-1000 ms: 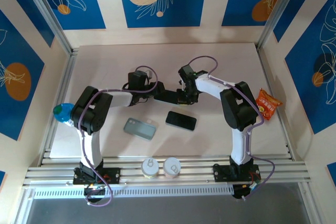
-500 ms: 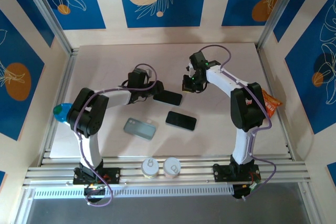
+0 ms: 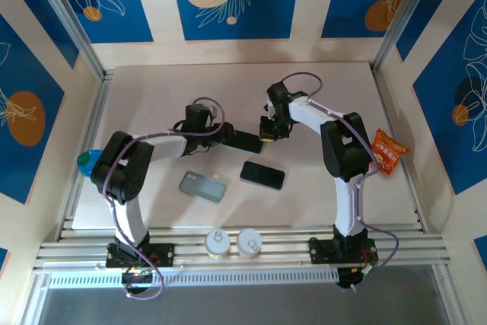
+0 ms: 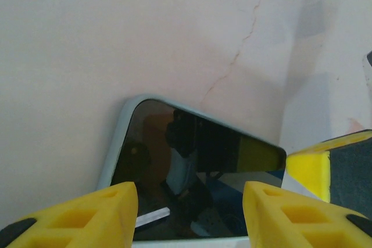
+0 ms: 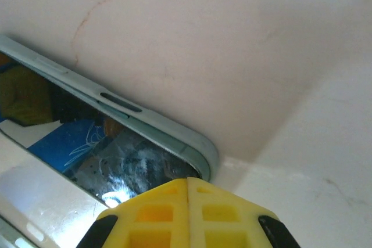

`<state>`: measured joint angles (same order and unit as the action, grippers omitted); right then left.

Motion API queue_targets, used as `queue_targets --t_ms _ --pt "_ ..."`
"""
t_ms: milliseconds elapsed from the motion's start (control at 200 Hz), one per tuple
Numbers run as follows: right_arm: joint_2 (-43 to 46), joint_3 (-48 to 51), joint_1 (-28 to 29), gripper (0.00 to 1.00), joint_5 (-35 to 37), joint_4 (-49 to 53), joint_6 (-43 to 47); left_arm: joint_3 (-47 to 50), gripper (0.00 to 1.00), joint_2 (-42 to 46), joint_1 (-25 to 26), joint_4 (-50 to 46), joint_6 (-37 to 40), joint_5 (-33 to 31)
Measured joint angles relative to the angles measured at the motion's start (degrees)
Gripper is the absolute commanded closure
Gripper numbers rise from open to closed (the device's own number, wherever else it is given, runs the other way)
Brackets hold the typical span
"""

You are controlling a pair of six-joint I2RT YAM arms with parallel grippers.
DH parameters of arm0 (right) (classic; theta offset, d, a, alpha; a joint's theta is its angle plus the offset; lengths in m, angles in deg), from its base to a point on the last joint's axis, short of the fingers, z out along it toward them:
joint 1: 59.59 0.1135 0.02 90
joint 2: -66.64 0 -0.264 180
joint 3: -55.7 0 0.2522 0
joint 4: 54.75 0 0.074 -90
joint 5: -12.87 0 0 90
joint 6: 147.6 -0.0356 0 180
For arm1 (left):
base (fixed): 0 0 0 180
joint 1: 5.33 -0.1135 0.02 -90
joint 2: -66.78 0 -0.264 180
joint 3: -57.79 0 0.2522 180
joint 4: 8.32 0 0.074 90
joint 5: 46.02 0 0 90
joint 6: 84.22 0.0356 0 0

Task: Put the phone into the phone case

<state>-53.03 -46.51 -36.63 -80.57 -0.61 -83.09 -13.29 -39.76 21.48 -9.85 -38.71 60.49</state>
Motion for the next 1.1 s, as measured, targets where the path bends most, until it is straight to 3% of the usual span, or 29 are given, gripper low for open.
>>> queue_targets --t_ms 380,665,1100 --pt "-2.05 -2.05 2.23 1.0 4.98 1.42 1.46 0.94 0.49 -1.22 0.13 2.12 -1.07 0.37" --pt "-0.02 1.81 3.06 1.0 6.67 -2.67 0.98 1.01 0.49 -1.44 0.17 2.34 -1.27 0.31" --pt "4.09 11.69 2.6 1.0 -3.5 -14.56 -11.76 -10.4 0.49 -8.72 -0.17 -0.87 0.37 -2.6"
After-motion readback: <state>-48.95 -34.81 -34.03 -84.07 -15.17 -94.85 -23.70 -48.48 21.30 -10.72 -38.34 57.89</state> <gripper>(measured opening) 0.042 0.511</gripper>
